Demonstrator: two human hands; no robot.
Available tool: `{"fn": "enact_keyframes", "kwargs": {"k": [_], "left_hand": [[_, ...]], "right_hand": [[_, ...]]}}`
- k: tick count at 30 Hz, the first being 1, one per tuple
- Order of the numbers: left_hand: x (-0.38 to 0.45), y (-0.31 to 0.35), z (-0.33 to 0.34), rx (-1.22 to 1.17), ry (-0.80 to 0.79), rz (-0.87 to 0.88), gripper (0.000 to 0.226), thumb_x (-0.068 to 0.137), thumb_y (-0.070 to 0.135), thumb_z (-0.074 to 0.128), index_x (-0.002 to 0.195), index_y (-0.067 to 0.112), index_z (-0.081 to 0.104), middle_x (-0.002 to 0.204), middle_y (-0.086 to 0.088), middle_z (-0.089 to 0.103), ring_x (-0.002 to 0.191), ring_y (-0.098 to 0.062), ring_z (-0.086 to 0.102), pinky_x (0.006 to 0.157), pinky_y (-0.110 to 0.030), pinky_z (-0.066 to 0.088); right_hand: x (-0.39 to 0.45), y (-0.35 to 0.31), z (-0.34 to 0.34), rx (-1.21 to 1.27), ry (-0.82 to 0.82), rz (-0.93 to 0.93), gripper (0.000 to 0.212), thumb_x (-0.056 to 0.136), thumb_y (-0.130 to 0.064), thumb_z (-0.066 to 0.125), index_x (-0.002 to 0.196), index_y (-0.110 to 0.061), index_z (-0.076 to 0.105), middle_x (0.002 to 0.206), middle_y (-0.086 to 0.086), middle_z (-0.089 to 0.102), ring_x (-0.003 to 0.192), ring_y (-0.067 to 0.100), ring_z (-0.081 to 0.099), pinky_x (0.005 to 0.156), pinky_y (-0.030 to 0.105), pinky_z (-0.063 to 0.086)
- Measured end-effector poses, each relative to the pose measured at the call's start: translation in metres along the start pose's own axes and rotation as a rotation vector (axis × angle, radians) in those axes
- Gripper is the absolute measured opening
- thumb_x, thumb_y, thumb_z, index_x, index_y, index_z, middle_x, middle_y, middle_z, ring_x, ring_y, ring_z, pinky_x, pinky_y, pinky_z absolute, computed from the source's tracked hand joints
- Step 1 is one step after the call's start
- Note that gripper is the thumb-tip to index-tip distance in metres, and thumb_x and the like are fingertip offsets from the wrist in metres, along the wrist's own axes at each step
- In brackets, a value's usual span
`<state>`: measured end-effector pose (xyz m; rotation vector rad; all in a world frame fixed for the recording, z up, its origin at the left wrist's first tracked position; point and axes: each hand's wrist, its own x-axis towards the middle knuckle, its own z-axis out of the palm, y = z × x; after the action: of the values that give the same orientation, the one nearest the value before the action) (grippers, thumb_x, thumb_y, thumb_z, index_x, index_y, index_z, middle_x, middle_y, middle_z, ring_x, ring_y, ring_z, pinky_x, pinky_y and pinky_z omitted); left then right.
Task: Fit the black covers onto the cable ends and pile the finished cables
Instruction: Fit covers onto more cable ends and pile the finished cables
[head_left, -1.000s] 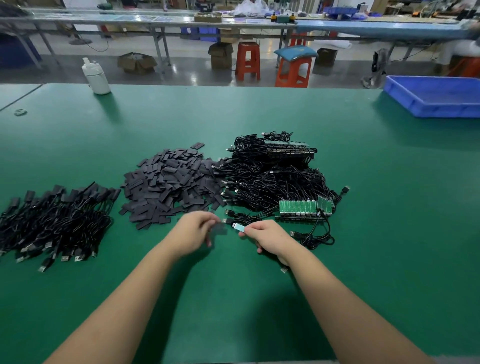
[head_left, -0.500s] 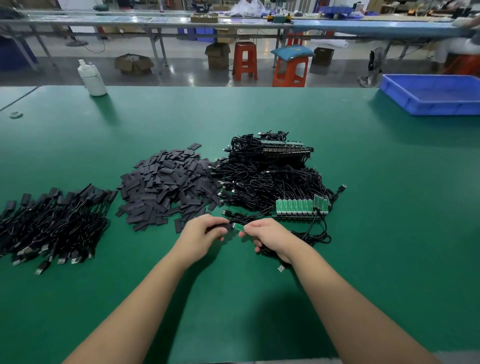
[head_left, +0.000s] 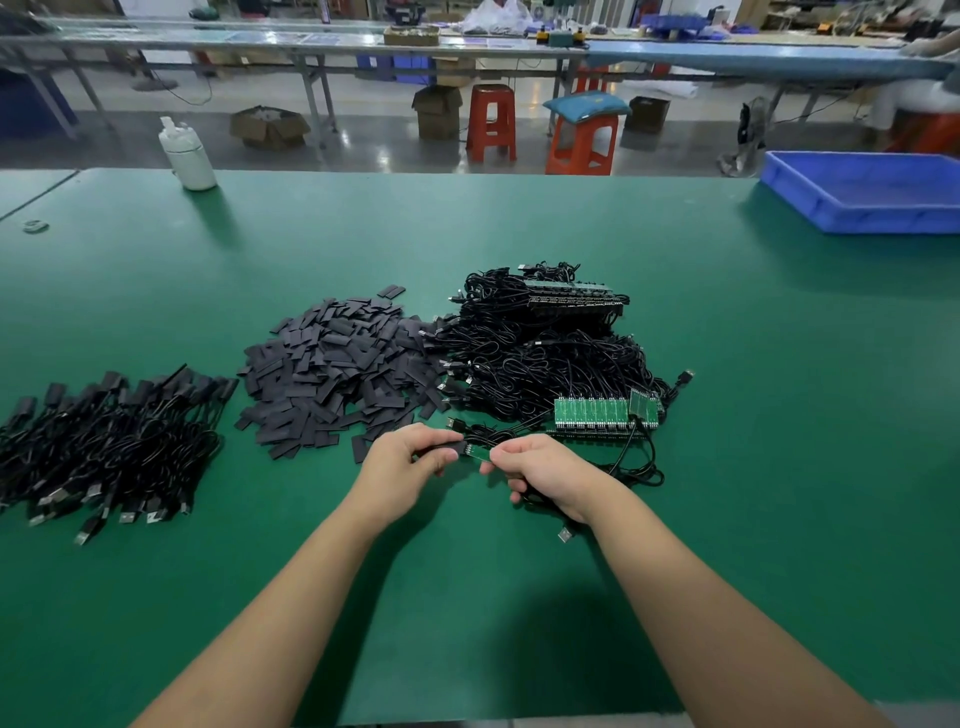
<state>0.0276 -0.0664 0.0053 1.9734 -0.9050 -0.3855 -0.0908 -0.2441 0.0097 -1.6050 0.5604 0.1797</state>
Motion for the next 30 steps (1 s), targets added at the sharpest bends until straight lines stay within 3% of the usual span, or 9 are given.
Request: {"fn": "enact_keyframes", "kwargs": {"k": [16,25,30], "left_hand": [[-0.0032,0.0037,-0.0007,-0.107,0.019,-0.033,0.02,0.09,0.017,0.071,0.102,0.033,0.075,0.07,0.006,0.069,0.059,0.002,0.053,0.06,-0.01,0.039],[-0.0011,0.0006,-0.0006,-0.025,-0.011,0.002,0.024,0.089,0.019,0.072,0.104,0.037,0.074,0.076,0.012,0.069,0.071,-0.001,0.06,0.07,-0.008,0.041],[0.0005,0.0003,-0.0049,0.039,-0.087,0.03,0.025,0.088,0.016,0.073,0.105,0.033,0.076,0.079,0.026,0.065,0.076,0.002,0.06,0.073,-0.006,0.041]], "right_hand": [[-0.0045,-0.0041,0.0013,0.029,0.021,0.009,0.028,0.103,-0.024,0.053,0.088,-0.011,0.073,0.047,-0.013,0.043,0.049,0.008,0.04,0.061,0.026,0.048],[-0.0018,-0.0004,-0.0012,-0.043,0.017,0.028,0.029,0.099,-0.029,0.058,0.081,-0.017,0.077,0.052,-0.016,0.05,0.057,0.01,0.042,0.068,0.03,0.05],[-0.0017,0.0017,-0.0018,-0.059,0.004,0.039,0.03,0.1,-0.029,0.056,0.081,-0.017,0.076,0.051,-0.016,0.05,0.056,0.011,0.042,0.068,0.032,0.05]]}}
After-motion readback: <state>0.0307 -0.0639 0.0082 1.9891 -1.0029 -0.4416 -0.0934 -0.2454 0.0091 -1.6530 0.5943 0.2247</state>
